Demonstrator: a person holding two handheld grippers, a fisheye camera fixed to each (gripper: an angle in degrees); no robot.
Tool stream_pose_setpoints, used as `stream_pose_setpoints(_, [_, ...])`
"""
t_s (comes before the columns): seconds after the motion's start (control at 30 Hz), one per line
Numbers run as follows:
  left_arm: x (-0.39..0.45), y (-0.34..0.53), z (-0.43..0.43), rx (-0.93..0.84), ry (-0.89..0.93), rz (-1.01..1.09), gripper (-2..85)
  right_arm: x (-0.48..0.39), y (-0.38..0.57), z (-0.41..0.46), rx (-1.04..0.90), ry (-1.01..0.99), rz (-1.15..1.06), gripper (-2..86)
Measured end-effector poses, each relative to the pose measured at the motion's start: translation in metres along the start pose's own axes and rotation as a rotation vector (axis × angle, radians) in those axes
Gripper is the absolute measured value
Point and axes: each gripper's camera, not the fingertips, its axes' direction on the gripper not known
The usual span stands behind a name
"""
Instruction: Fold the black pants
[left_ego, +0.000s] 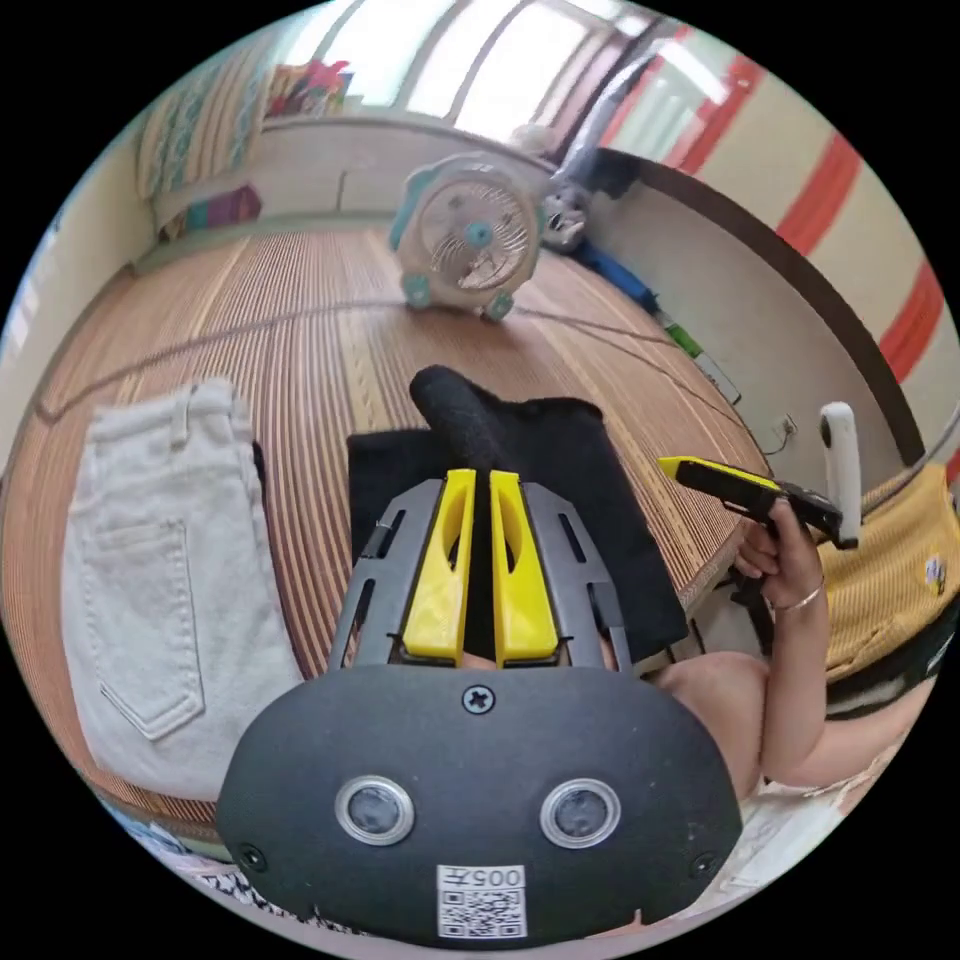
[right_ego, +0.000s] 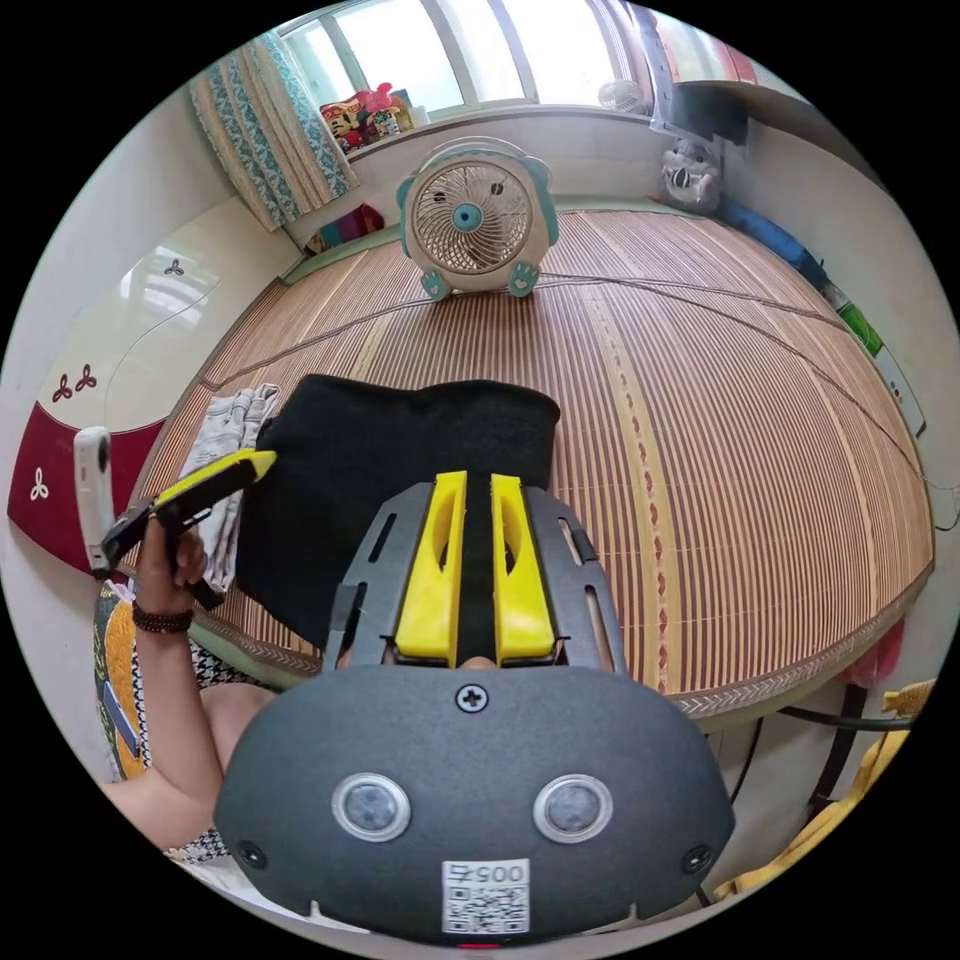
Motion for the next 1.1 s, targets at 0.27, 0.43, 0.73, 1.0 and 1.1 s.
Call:
stream_pose_setpoints(0.27, [-0.039,0.017,0.047,-0.155,-0.476,-0.308,1.8,0.003,-0.001,0.027,-0.114,0.018,-0.028,5.5])
stream_pose_setpoints(0.43, [-0.01,0.022,0.064,-0.068,-0.265,-0.258,-0.4,0.005,-0.004,0.036,-0.097,0.002,0.0,5.6])
stream_pose_setpoints(0.73, [0.036,0.029,0.176,-0.247,-0.539,-0.107,0.8,-0.015,-0.004,0.07,0.045,0.103,0.125,5.0])
stream_pose_setpoints(1.0, [0.029,0.052,0.204,-0.174,-0.501,-0.116,-0.5,-0.026,0.01,0.116,0.085,0.252,0.093,3.6])
stream_pose_setpoints(1.1, [0.018,0.056,0.204,-0.161,-0.435,-0.168,-0.6,-0.019,0.008,0.12,0.084,0.228,0.077,3.3])
